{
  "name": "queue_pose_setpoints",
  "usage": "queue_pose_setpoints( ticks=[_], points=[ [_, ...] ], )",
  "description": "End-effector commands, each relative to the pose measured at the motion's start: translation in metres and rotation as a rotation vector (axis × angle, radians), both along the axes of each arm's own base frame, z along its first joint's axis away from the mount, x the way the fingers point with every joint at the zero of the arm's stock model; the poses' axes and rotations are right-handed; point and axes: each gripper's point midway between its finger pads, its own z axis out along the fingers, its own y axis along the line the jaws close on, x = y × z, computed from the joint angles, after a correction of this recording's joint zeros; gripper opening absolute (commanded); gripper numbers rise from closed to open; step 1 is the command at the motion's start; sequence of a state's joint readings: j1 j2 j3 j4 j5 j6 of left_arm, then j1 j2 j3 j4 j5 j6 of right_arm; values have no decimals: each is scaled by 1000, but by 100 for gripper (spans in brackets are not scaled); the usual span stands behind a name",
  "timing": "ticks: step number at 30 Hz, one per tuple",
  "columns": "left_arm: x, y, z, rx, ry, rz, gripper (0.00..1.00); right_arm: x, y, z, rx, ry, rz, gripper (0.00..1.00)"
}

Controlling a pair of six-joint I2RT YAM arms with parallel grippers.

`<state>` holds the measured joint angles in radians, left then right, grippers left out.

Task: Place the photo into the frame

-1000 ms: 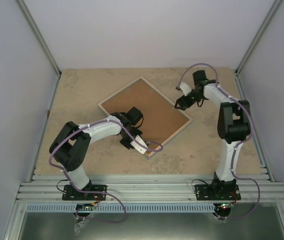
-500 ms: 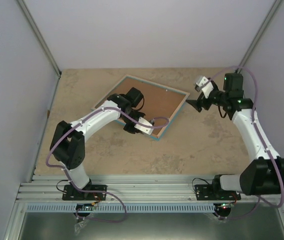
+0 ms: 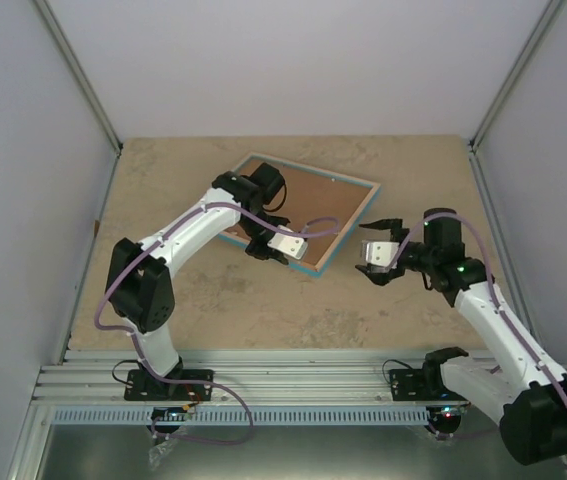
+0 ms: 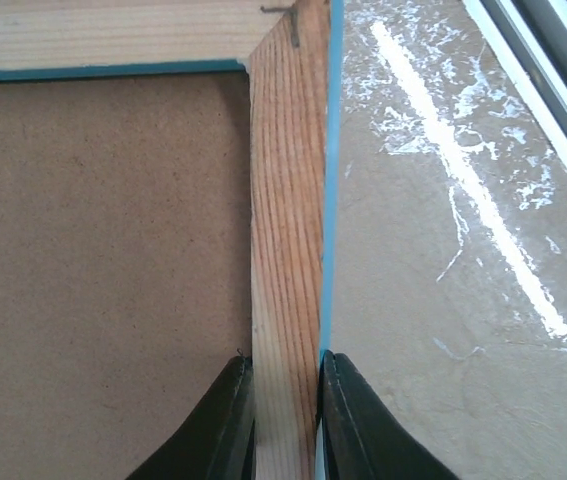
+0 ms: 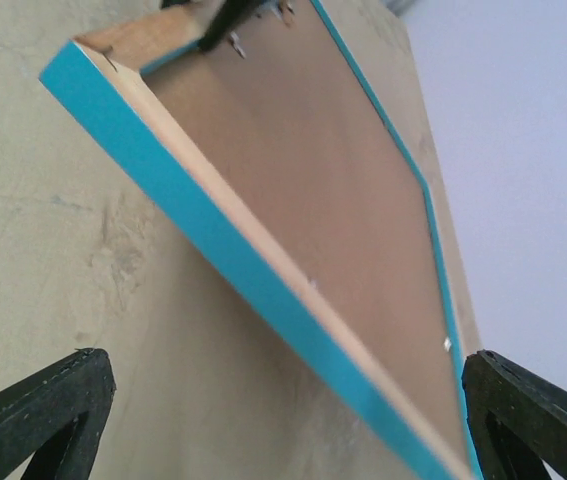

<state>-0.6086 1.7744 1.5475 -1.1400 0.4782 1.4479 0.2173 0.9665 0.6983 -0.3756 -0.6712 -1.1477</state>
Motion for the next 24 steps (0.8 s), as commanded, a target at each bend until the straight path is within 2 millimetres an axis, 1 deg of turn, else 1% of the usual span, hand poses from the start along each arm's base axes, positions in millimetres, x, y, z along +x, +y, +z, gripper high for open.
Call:
queue_pose_setpoints(
  ticks=[1, 2, 7, 11, 13, 17, 24],
  points=[
    [-8, -11, 24, -89, 16, -48, 0, 2, 26, 10, -75, -195, 126, 94],
    [-7, -12, 25, -91, 21, -42, 0, -3, 34, 8, -85, -206, 157, 93],
    [-7, -15, 31, -111, 38, -31, 0, -13, 60, -2, -128, -268, 235, 87],
    [-8, -16, 35, -119, 48, -25, 0, -12, 74, -15, -161, -296, 253, 81],
    [-9, -17, 37, -125, 53, -23, 0, -8, 81, -16, -161, -308, 241, 75],
    [-10, -18, 39, -120, 74, -15, 0, -5, 95, -11, -146, -322, 241, 60],
    [-7, -17, 40, -109, 77, 16, 0, -9, 98, -11, -158, -353, 263, 28]
  ],
)
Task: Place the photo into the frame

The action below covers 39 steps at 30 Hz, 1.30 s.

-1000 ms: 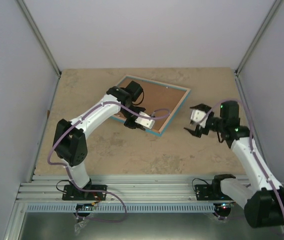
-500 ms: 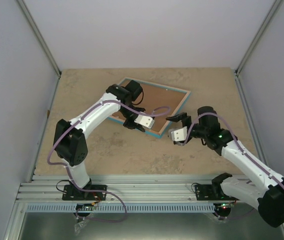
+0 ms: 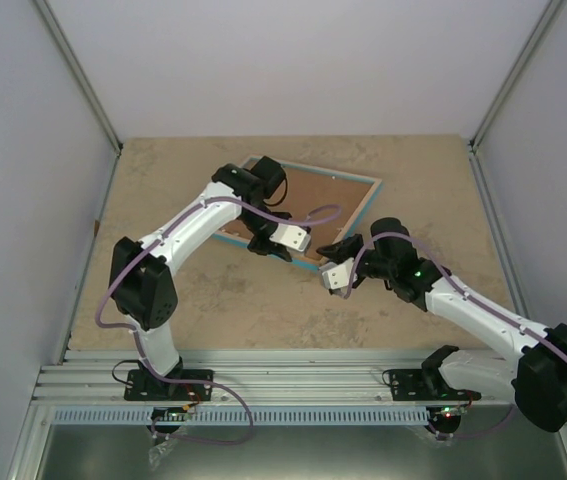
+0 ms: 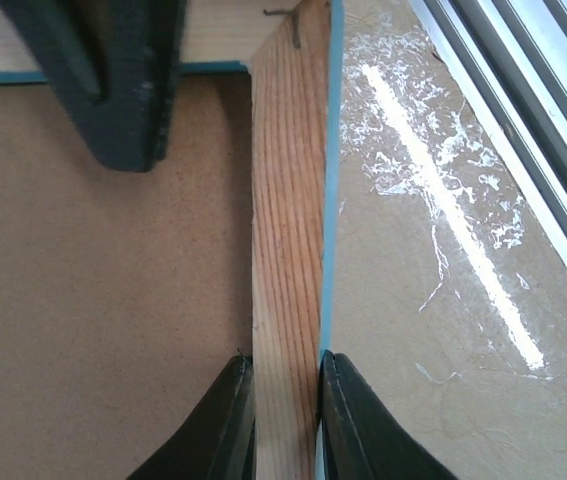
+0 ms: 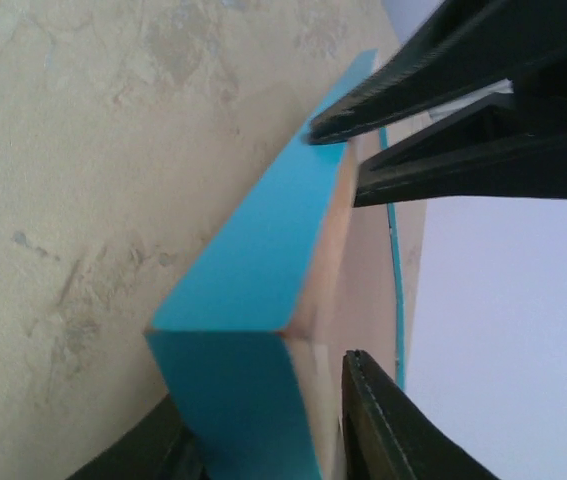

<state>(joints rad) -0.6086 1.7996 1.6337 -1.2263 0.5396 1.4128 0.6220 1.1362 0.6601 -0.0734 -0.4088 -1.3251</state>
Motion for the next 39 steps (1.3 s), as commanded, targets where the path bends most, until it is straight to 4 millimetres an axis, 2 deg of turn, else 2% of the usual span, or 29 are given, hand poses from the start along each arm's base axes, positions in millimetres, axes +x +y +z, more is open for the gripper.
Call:
queue_pose_setpoints(
  ticks=[1, 4, 6, 7, 8, 9, 11, 13, 16, 19, 20, 22, 24, 26, 29, 34, 39],
  points=[
    [0, -10, 24, -83, 0, 9, 0, 4, 4, 18, 34, -72, 1, 23],
    [11, -12, 31, -96, -27, 54, 3, 6, 6, 27, 52, -60, -9, 8],
    [28, -13, 44, -124, -58, 116, 23, 7, 7, 36, 79, -30, -25, 1],
    [41, -14, 58, -154, -86, 158, 39, 5, 8, 40, 90, -5, -28, 1],
    [50, -12, 65, -171, -89, 206, 45, 4, 8, 44, 104, 19, -30, 0],
    [64, -12, 80, -208, -103, 268, 53, 1, 9, 49, 121, 41, -30, 0],
    [99, -12, 125, -329, -163, 407, 71, -2, 11, 61, 166, 92, -40, 1],
    [131, -2, 169, -448, -217, 559, 96, -4, 14, 79, 222, 143, -48, 0],
    [168, 18, 237, -655, -303, 800, 100, 1, 17, 105, 323, 277, -104, 1],
    [195, 51, 299, -859, -397, 1026, 100, 9, 16, 130, 422, 436, -165, 1],
    [202, 62, 314, -903, -417, 1085, 99, 12, 16, 137, 455, 493, -182, 0],
    [217, 80, 330, -941, -442, 1203, 99, 16, 13, 151, 516, 600, -205, 0],
    [227, 94, 336, -959, -430, 1285, 100, 21, 7, 164, 585, 702, -230, 1],
    [233, 104, 333, -965, -397, 1331, 100, 25, -1, 173, 646, 797, -258, 0],
    [235, 112, 328, -971, -368, 1366, 99, 35, -17, 171, 716, 933, -309, 1],
    [233, 115, 316, -964, -336, 1391, 99, 62, -55, 141, 813, 1195, -442, 1],
    [232, 117, 289, -930, -263, 1444, 99, 79, -97, 97, 935, 1478, -568, 1]
  ],
)
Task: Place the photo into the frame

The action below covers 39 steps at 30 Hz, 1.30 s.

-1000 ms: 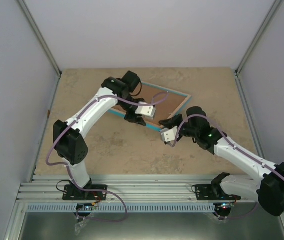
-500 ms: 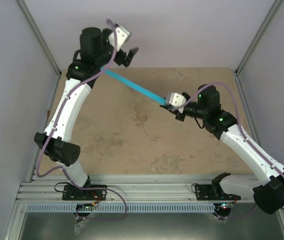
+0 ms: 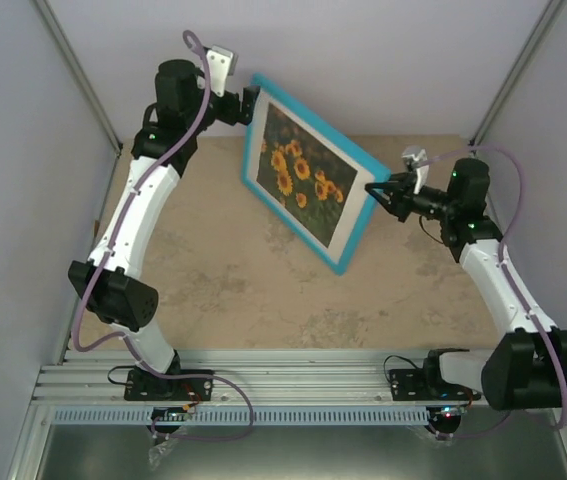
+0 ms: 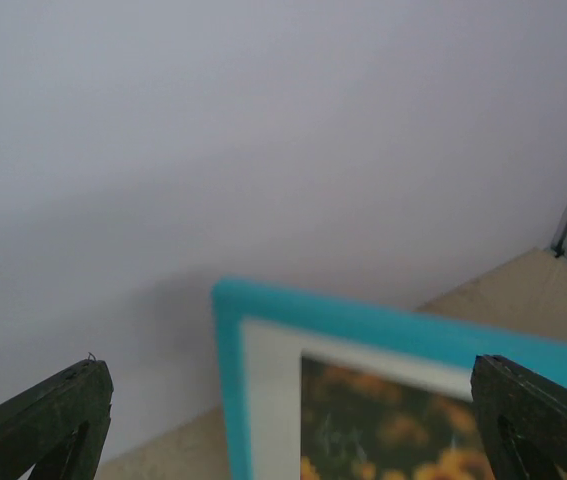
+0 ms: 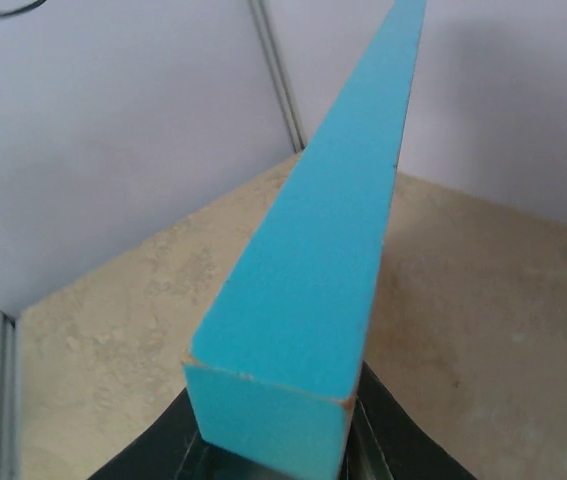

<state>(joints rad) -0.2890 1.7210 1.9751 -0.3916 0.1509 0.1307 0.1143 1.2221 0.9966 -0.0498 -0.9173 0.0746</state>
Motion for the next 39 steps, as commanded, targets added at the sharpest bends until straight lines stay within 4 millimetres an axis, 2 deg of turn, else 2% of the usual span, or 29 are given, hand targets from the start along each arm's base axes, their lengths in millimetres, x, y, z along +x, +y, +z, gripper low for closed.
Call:
queue_pose_setpoints(
  ticks=[1, 5, 7, 13, 21, 23, 27, 31, 33, 34, 36, 39],
  points=[
    [-9, 6, -8, -65, 46, 31, 99, -8, -17, -55, 190, 447, 23, 1],
    [-14, 11, -38, -63, 101, 52, 99, 4, -40, -90, 194, 539, -54, 1],
    [-17, 14, -57, -53, 139, 64, 99, 6, -52, -114, 203, 601, -99, 1],
    [-27, 22, -112, -31, 256, 94, 99, -3, -78, -191, 289, 844, -179, 1],
    [-39, 25, -181, -48, 421, 97, 99, -3, -83, -232, 330, 915, -231, 1],
    [-42, 25, -195, -35, 448, 91, 99, 0, -85, -240, 311, 932, -238, 3],
    [-44, 28, -218, 0, 496, 76, 99, 7, -91, -256, 257, 970, -269, 23],
    [-53, 14, -240, 9, 566, -60, 99, 14, -97, -261, 254, 972, -282, 30],
    [-54, 9, -256, 27, 609, -96, 99, 12, -98, -267, 243, 999, -293, 37],
    [-53, 9, -259, 35, 619, -100, 99, 12, -100, -268, 236, 1002, -301, 39],
    [-48, 12, -280, 67, 675, -85, 99, 12, -104, -272, 218, 1007, -322, 41],
    [-35, 23, -302, 63, 762, -40, 98, 13, -111, -273, 205, 1013, -360, 54]
  ],
)
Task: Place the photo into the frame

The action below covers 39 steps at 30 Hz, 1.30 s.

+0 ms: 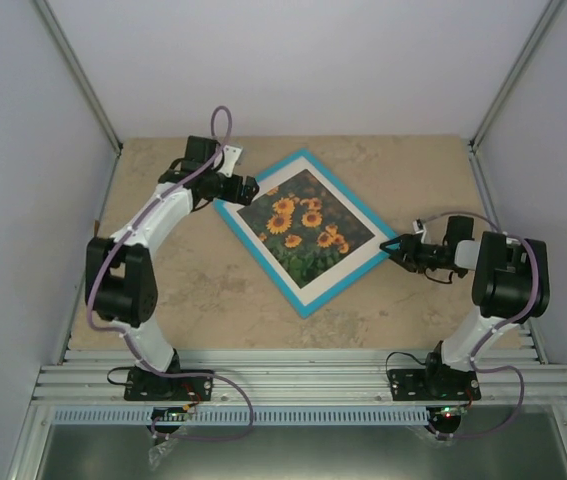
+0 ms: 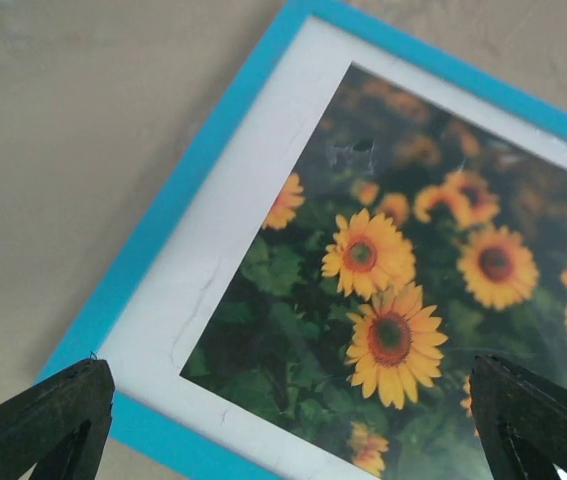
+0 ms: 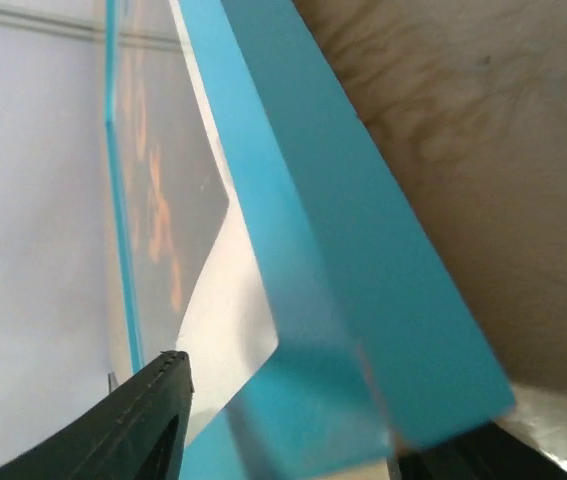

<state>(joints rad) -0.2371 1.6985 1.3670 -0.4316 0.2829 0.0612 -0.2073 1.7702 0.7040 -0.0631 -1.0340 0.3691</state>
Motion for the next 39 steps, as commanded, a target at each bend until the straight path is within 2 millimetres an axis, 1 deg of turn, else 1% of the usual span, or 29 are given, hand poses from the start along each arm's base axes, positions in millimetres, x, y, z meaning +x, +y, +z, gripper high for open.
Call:
queue_pose_setpoints(
  ticks=[1, 3, 5, 8, 9, 10, 12, 15, 18, 20, 21, 23, 26, 30, 32, 34, 37, 39],
  points=[
    [10, 11, -34, 3, 141, 11, 98, 13, -18, 5, -92, -61, -25, 58],
    [18, 13, -38, -32, 164, 25, 98, 12, -23, 5, -115, -53, -35, 67],
    [25, 15, -44, -32, 171, 32, 98, 9, -30, 0, -165, -31, -52, 75],
    [40, 20, -49, -24, 169, 37, 98, 3, -52, -8, -258, 15, -107, 84],
    [45, 22, -55, -21, 176, 40, 98, 1, -59, -9, -274, 28, -125, 89],
    [51, 24, -56, -18, 174, 41, 98, 0, -64, -9, -276, 38, -140, 91],
    [62, 29, -63, -8, 179, 44, 98, -3, -69, -6, -267, 46, -158, 93],
    [79, 31, -70, -1, 172, 26, 98, -7, -66, 3, -247, 19, -149, 93],
    [92, 24, -83, -6, 198, -15, 98, -14, -59, 6, -222, -4, -149, 93],
    [99, 20, -97, -14, 241, -29, 97, -19, -56, 7, -221, -18, -153, 93],
    [106, 18, -96, -20, 241, -36, 95, -21, -55, 8, -222, -24, -153, 93],
    [107, 14, -109, -29, 278, -57, 92, -26, -49, 9, -223, -34, -146, 93],
    [99, 8, -125, -44, 320, -103, 86, -31, -40, 7, -234, -49, -123, 93],
    [74, 4, -140, -55, 388, -164, 78, -38, -33, -1, -243, -42, -116, 94],
    [56, 4, -147, -54, 420, -190, 75, -38, -29, -4, -229, -32, -109, 94],
    [35, 4, -146, -56, 438, -234, 73, -36, -25, -10, -211, -12, -100, 94],
    [3, 5, -146, -49, 461, -296, 71, -29, -23, -18, -202, 11, -85, 94],
    [-24, 4, -146, -46, 480, -351, 69, -21, -23, -21, -202, 18, -71, 93]
  ],
)
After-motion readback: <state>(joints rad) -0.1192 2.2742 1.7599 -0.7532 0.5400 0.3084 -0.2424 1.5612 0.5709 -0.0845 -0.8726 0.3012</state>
